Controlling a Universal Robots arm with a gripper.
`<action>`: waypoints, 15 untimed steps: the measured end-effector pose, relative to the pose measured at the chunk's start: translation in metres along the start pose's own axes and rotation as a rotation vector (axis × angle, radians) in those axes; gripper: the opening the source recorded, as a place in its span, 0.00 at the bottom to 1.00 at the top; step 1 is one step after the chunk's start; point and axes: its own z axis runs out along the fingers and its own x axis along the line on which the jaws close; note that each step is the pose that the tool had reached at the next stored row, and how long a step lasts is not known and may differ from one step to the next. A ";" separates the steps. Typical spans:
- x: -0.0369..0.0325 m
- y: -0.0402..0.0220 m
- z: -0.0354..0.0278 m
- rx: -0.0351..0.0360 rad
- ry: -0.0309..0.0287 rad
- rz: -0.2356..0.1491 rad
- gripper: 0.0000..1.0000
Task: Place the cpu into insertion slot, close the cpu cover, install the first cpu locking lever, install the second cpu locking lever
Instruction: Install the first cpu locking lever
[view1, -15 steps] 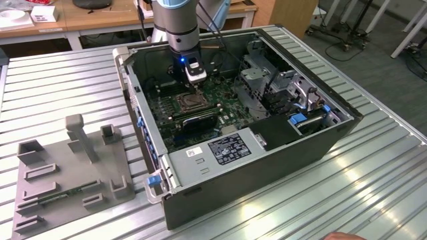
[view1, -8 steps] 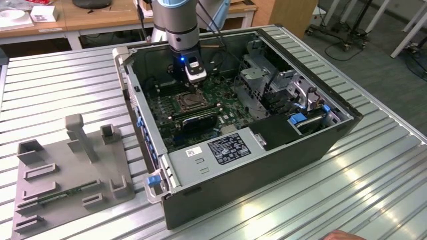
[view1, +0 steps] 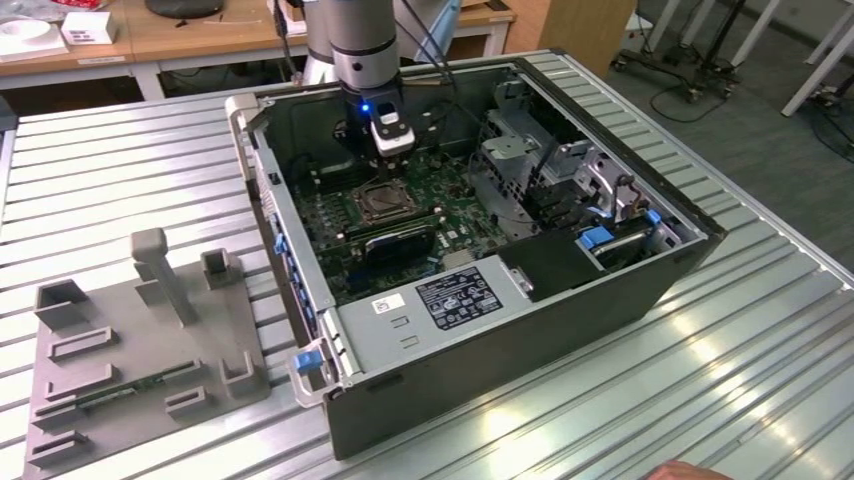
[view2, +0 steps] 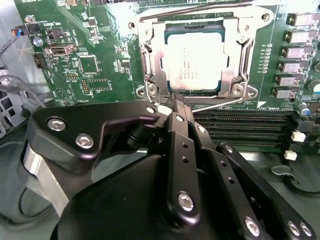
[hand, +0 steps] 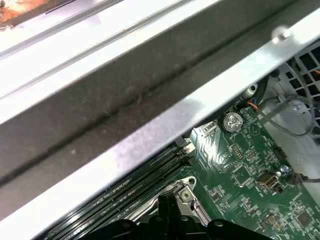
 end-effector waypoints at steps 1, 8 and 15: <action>0.0000 0.0000 0.0000 0.0000 -0.0001 0.000 0.11; 0.0013 -0.0009 -0.0005 -0.0088 0.0046 0.003 0.11; 0.0016 -0.0008 -0.0068 -0.0115 0.0020 0.006 0.11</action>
